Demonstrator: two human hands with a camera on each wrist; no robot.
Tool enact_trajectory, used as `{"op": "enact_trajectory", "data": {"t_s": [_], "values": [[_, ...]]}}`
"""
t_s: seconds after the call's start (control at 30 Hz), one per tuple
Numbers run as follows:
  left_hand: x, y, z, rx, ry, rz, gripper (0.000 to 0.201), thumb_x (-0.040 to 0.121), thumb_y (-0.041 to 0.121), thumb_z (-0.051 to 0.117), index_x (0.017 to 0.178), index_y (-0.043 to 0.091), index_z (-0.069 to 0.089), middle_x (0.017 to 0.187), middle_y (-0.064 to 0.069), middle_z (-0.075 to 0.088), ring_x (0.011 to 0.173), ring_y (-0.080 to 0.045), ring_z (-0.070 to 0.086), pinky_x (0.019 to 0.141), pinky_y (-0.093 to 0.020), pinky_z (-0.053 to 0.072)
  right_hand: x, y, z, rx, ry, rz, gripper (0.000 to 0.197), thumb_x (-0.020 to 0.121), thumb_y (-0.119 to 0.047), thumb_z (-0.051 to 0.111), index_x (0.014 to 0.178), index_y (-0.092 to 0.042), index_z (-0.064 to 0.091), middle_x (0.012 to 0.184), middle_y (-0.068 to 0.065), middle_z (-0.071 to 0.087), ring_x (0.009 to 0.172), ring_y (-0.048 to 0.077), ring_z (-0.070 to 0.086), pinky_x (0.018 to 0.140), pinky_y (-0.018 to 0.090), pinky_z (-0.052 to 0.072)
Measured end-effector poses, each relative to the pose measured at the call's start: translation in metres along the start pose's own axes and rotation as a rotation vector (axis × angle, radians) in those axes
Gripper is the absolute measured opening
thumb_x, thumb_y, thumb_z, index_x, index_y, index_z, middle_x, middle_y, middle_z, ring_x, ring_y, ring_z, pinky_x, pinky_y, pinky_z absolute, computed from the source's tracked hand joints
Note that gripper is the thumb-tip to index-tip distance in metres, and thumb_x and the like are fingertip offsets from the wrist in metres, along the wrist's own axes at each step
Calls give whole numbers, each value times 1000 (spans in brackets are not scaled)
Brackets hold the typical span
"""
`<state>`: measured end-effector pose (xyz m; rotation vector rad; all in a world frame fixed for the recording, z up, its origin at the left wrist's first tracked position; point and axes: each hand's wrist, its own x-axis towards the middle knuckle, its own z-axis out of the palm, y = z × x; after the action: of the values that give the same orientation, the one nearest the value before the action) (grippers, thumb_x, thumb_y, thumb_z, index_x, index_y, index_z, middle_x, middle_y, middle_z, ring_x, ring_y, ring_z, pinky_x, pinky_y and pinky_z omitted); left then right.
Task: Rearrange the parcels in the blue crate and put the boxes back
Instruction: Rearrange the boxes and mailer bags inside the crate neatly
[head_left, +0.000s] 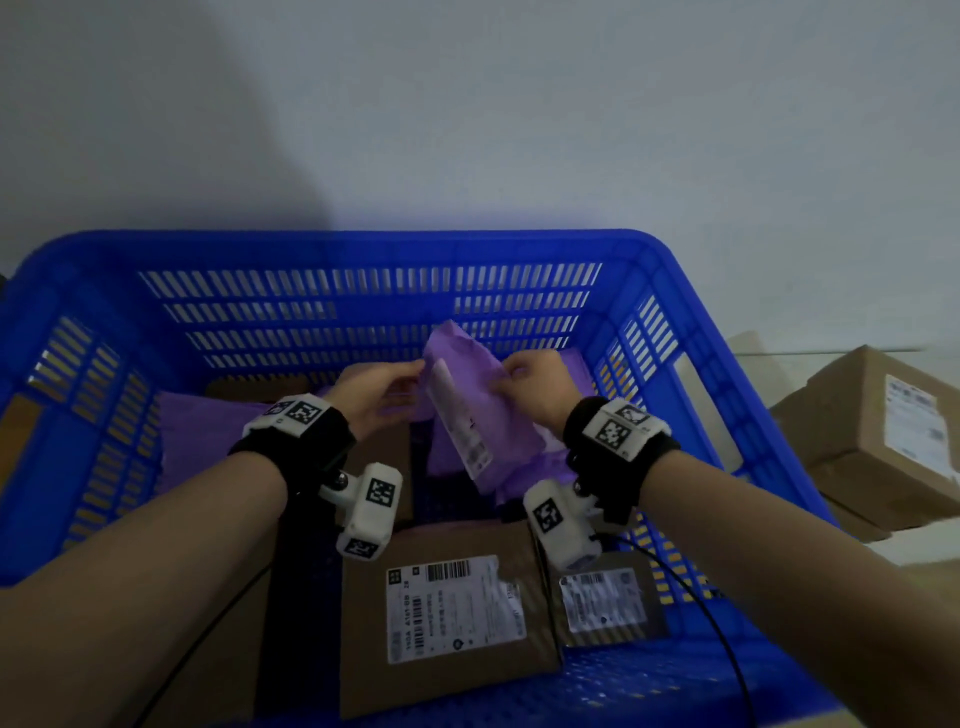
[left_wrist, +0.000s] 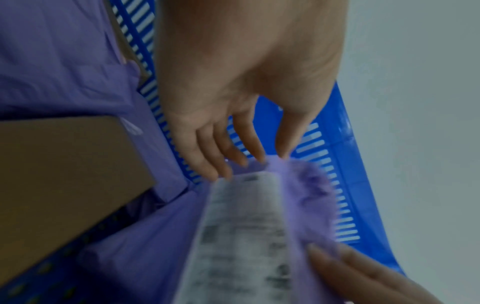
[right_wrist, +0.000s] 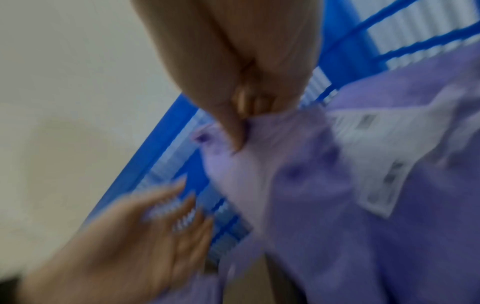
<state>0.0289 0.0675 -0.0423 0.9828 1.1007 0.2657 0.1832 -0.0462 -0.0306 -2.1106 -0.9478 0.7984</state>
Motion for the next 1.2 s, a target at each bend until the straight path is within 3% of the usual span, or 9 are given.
{"op": "enact_trajectory", "data": {"t_s": [0.1, 0.27, 0.4, 0.47, 0.57, 0.77, 0.93, 1.07, 1.2], "values": [[1, -7, -5, 33, 42, -3, 5, 87, 19, 65, 84, 18, 61, 85, -2, 60, 76, -13, 57, 64, -27, 51, 0, 5, -15, 266, -19, 33, 26, 82, -1, 67, 62, -15, 57, 46, -6, 51, 39, -1, 41, 40, 14, 34], [-4, -13, -3, 109, -240, -77, 31, 84, 33, 67, 110, 17, 65, 109, -6, 67, 103, -22, 61, 87, -35, 49, -2, 4, -34, 627, -106, 119, 15, 85, 1, 63, 75, -10, 60, 58, -2, 65, 49, 8, 59, 47, 18, 49], [-5, -9, 9, 126, -250, -22, 12, 86, 17, 65, 98, 18, 66, 104, -6, 69, 97, -23, 64, 87, -36, 52, -3, 7, -44, 668, -53, 151, 12, 85, 2, 61, 80, -9, 62, 61, 0, 69, 52, 12, 63, 54, 23, 54], [-1, -8, 15, 141, -214, 9, 9, 87, 13, 64, 95, 17, 65, 103, -7, 69, 91, -23, 66, 81, -34, 54, -5, 8, -47, 562, 28, 156, 10, 86, 0, 62, 92, -8, 61, 67, 6, 64, 56, 16, 58, 54, 26, 49], [7, -9, 25, 174, -173, 7, 6, 86, 13, 67, 91, 17, 65, 97, -7, 70, 83, -23, 66, 77, -34, 55, -8, 14, -50, 352, 97, 132, 43, 84, -9, 68, 122, -8, 47, 87, 13, 61, 70, 19, 56, 60, 28, 46], [21, -21, 60, 229, -147, 4, 12, 85, 11, 67, 96, 14, 64, 87, -5, 68, 71, -21, 63, 69, -28, 52, -16, 35, -49, -65, 21, 71, 90, 71, -28, 80, 144, -22, 28, 129, 11, 54, 118, 28, 54, 100, 41, 45], [31, -26, 91, 262, -197, 32, 13, 87, 2, 63, 96, 10, 66, 76, -4, 69, 66, -17, 62, 61, -24, 53, -20, 46, -52, -257, 40, 124, 86, 75, -29, 76, 145, -26, 27, 138, 17, 36, 124, 32, 46, 101, 30, 38], [32, -22, 109, 361, -227, 73, 25, 89, -6, 56, 77, 15, 62, 68, 1, 63, 64, -12, 58, 50, -15, 52, -17, 55, -50, -365, 44, 205, 79, 82, -40, 65, 147, -29, 22, 152, 17, 13, 133, 38, 36, 108, 41, 36], [33, -18, 112, 478, -251, 120, 23, 86, -9, 58, 106, -1, 64, 66, 2, 63, 52, -5, 61, 45, -7, 49, -15, 60, -42, -469, 15, 240, 82, 82, -58, 56, 148, -36, 14, 157, 14, 2, 144, 38, 13, 115, 51, 23]]}}
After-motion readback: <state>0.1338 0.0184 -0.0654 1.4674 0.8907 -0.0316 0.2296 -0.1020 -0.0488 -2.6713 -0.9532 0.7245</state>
